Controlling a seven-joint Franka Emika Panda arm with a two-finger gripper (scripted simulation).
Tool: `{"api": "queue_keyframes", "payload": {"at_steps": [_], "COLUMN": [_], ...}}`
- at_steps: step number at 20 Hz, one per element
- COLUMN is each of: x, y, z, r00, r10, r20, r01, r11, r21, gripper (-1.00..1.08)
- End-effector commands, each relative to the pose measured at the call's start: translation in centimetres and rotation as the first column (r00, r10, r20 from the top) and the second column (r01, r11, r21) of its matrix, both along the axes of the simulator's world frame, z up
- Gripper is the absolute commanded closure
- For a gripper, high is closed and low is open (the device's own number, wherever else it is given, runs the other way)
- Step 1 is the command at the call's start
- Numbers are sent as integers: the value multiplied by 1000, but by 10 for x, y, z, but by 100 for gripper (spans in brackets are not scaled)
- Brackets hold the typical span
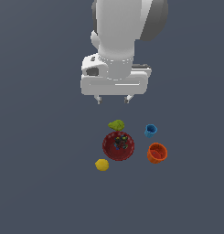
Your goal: Pick up a designated object from a clutter of objects.
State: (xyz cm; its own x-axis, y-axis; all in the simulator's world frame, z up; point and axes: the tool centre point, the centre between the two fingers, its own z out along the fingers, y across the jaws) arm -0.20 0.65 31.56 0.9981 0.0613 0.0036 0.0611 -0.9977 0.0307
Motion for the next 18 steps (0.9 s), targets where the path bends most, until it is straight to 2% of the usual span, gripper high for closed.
{"api": "queue_keyframes", "payload": {"at_steps": [1, 9, 18], "x": [0, 2, 8], "y": [0, -14, -4], "z": [0, 5, -4], "r00": [1000, 1000, 999], "r10": [0, -19, 51], "r20": [0, 5, -3], "r01": [0, 19, -51], "r11": [1000, 1000, 999], "r21": [0, 3, -5], "gripper": [-20, -20, -20]}}
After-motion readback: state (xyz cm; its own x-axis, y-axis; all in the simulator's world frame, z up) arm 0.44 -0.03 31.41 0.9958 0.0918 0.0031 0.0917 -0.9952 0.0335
